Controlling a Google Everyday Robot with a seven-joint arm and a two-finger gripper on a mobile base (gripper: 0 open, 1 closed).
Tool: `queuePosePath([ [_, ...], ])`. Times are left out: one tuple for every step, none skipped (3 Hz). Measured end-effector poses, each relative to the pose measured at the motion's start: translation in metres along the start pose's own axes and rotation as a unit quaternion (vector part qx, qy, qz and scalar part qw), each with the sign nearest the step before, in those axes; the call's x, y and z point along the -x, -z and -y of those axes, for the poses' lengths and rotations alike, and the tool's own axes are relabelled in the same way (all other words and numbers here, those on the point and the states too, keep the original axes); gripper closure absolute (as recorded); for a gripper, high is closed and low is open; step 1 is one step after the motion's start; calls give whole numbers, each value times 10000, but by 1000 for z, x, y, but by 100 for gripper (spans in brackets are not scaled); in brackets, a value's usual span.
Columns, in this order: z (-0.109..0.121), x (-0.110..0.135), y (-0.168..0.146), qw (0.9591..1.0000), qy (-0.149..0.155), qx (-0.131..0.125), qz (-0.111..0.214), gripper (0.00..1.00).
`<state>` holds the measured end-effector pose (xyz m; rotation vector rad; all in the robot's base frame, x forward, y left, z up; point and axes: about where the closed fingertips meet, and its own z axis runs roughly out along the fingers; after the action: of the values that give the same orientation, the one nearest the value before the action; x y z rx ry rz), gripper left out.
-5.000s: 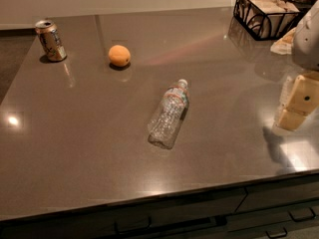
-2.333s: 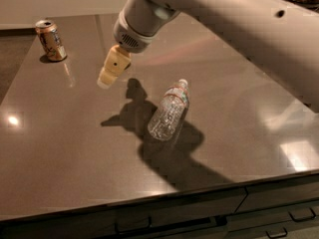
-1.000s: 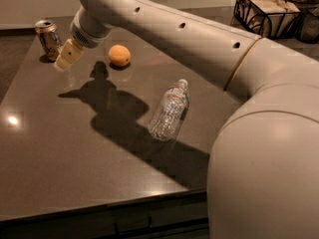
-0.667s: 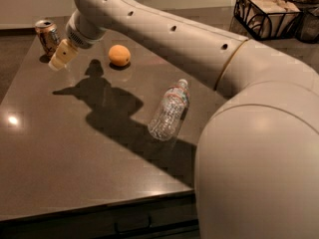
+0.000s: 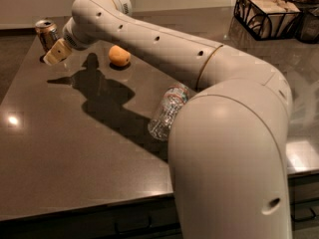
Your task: Pick orange can
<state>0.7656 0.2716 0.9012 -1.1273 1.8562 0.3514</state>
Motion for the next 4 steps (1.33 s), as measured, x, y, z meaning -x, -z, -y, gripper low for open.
queuePosePath([
  [10,5,-20,9994,-260,-136,179,0],
  [15,11,-40,9981,-471,-173,351,0],
  [15,16,-57,9968,-622,-151,468,0],
  [14,24,-72,9959,-701,-105,566,0],
])
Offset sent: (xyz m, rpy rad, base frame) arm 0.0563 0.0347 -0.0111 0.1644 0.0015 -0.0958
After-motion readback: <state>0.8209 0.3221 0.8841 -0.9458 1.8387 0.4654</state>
